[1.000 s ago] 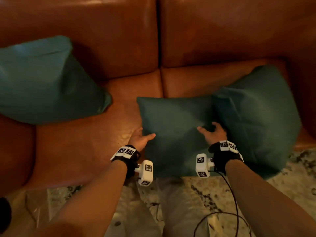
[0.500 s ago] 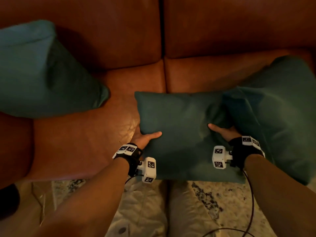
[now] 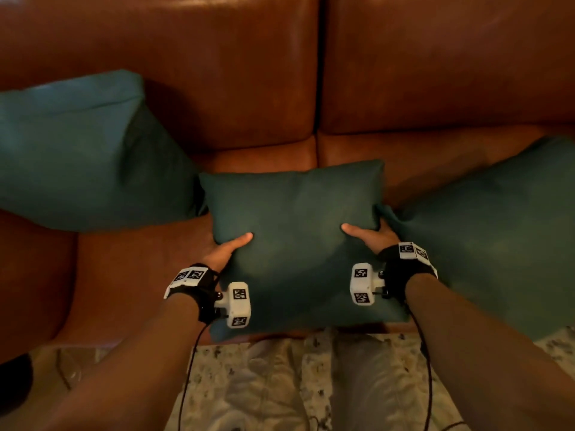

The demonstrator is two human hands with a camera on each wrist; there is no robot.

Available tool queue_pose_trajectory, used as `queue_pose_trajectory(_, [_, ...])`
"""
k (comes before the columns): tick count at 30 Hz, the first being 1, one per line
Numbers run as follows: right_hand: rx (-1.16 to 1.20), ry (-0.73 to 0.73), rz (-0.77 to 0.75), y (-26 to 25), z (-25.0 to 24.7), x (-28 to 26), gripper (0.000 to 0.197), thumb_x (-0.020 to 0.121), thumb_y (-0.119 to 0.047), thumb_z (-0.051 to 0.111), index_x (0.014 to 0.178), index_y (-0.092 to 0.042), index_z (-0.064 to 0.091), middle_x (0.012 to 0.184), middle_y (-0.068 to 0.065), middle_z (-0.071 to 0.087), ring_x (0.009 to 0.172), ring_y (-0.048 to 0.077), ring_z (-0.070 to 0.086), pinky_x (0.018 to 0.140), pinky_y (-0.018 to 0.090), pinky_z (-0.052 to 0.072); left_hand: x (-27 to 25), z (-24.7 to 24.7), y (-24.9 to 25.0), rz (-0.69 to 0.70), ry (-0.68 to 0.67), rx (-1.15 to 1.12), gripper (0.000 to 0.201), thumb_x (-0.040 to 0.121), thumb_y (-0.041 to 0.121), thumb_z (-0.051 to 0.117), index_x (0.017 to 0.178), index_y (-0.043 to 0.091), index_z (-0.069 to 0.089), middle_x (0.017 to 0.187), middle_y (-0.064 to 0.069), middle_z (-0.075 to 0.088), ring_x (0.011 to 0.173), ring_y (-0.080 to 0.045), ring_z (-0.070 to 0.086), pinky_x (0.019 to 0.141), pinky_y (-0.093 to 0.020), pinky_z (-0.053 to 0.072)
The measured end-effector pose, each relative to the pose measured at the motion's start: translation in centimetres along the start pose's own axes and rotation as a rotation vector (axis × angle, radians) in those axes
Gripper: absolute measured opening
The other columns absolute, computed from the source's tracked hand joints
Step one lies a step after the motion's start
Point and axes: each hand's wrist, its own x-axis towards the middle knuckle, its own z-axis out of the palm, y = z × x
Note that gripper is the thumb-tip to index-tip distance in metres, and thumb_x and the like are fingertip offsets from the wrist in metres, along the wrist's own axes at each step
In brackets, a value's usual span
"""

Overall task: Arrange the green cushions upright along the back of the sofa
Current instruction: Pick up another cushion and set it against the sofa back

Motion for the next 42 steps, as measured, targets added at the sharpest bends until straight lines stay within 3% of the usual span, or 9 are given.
queue_pose_trajectory(5, [-0.034, -0.023, -0.155, -3.6, -2.5, -0.6, 0.089, 0.068, -0.016, 0.085, 0.144, -0.016, 0.039, 0.137, 0.005, 0.054, 0.125, 0.025, 0.052, 0.093, 0.027, 0.038, -2.0, 1.4, 1.5, 0.22, 0.126, -0.065, 0.082, 0.05, 0.03, 0.09, 0.124, 0.028, 0.055, 0.121, -0.001, 0.066, 0.108, -0.023, 0.065, 0.096, -0.043, 0.051])
queue_pose_trajectory(8, [0.034, 0.017, -0.276, -5.9, -4.7, -1.1, 0.1, 0.064, -0.008, 0.087, 0.146, -0.018, 0.031, 0.133, 0.004, 0.054, 0.115, 0.02, 0.052, 0.096, 0.028, 0.039, -3.5, 2.7, 4.4, 0.389, 0.15, -0.066, 0.095, 0.058, 0.008, 0.088, 0.14, 0.024, 0.042, 0.123, 0.0, 0.063, 0.108, -0.02, 0.062, 0.091, -0.036, 0.051])
queue_pose_trajectory(13, [0.078, 0.078, -0.46, -9.6, -7.2, 0.0, 0.098, 0.058, -0.004, 0.088, 0.138, -0.018, 0.033, 0.131, 0.002, 0.053, 0.115, 0.019, 0.053, 0.103, 0.039, 0.044, -3.5, 4.8, 9.0, 0.557, 0.195, 0.004, 0.1, 0.055, -0.012, 0.083, 0.138, 0.013, 0.033, 0.121, 0.005, 0.055, 0.107, -0.009, 0.055, 0.096, -0.027, 0.048])
queue_pose_trajectory(16, [0.073, 0.045, -0.487, -11.8, -8.2, 1.4, 0.104, 0.06, -0.005, 0.088, 0.144, -0.019, 0.028, 0.143, 0.006, 0.048, 0.127, 0.024, 0.049, 0.109, 0.044, 0.04, -2.3, 5.7, 10.7, 0.558, 0.202, 0.041, 0.107, 0.053, -0.005, 0.087, 0.141, 0.013, 0.029, 0.132, 0.003, 0.049, 0.119, -0.013, 0.048, 0.103, -0.033, 0.041])
queue_pose_trajectory(21, [-0.03, 0.004, -0.456, -14.5, -8.8, 3.2, 0.112, 0.06, -0.005, 0.088, 0.15, -0.014, 0.023, 0.147, 0.009, 0.045, 0.132, 0.027, 0.045, 0.106, 0.036, 0.038, -0.9, 6.6, 12.5, 0.54, 0.196, 0.009, 0.112, 0.047, 0.003, 0.092, 0.142, 0.015, 0.034, 0.136, -0.004, 0.055, 0.122, -0.019, 0.054, 0.104, -0.041, 0.045])
queue_pose_trajectory(26, [0.068, 0.073, -0.472, -13.7, -8.7, 2.9, 0.095, 0.059, -0.002, 0.087, 0.139, -0.014, 0.038, 0.13, 0.001, 0.053, 0.115, 0.016, 0.051, 0.097, 0.033, 0.041, -0.7, 7.4, 13.0, 0.669, 0.219, 0.031, 0.096, 0.055, -0.01, 0.085, 0.138, 0.007, 0.038, 0.126, 0.001, 0.054, 0.11, -0.009, 0.053, 0.079, 0.0, 0.044])
queue_pose_trajectory(32, [0.008, 0.063, -0.468, -12.8, -8.5, 4.5, 0.106, 0.055, -0.002, 0.09, 0.141, -0.011, 0.03, 0.142, 0.009, 0.047, 0.126, 0.023, 0.048, 0.1, 0.029, 0.037, 1.3, 7.5, 11.9, 0.598, 0.235, 0.024, 0.102, 0.056, -0.004, 0.087, 0.142, 0.015, 0.034, 0.129, 0.004, 0.052, 0.119, -0.014, 0.05, 0.107, -0.036, 0.041])
queue_pose_trajectory(38, [-0.027, 0.053, -0.384, -13.2, -8.7, 5.0, 0.111, 0.059, -0.007, 0.09, 0.149, -0.014, 0.025, 0.148, 0.009, 0.044, 0.134, 0.029, 0.044, 0.1, 0.026, 0.034, 2.3, 8.4, 12.1, 0.515, 0.355, 0.038, 0.12, 0.051, 0.017, 0.091, 0.148, 0.028, 0.021, 0.145, -0.004, 0.047, 0.13, -0.022, 0.047, 0.112, -0.039, 0.036])
queue_pose_trajectory(42, [0.001, 0.064, -0.356, -12.9, -8.2, 5.1, 0.106, 0.061, -0.014, 0.089, 0.148, -0.021, 0.028, 0.148, 0.006, 0.046, 0.133, 0.029, 0.046, 0.107, 0.033, 0.036, 1.6, 8.5, 11.5, 0.507, 0.31, -0.002, 0.112, 0.061, 0.011, 0.087, 0.149, 0.027, 0.02, 0.144, -0.001, 0.046, 0.128, -0.018, 0.046, 0.109, -0.034, 0.037])
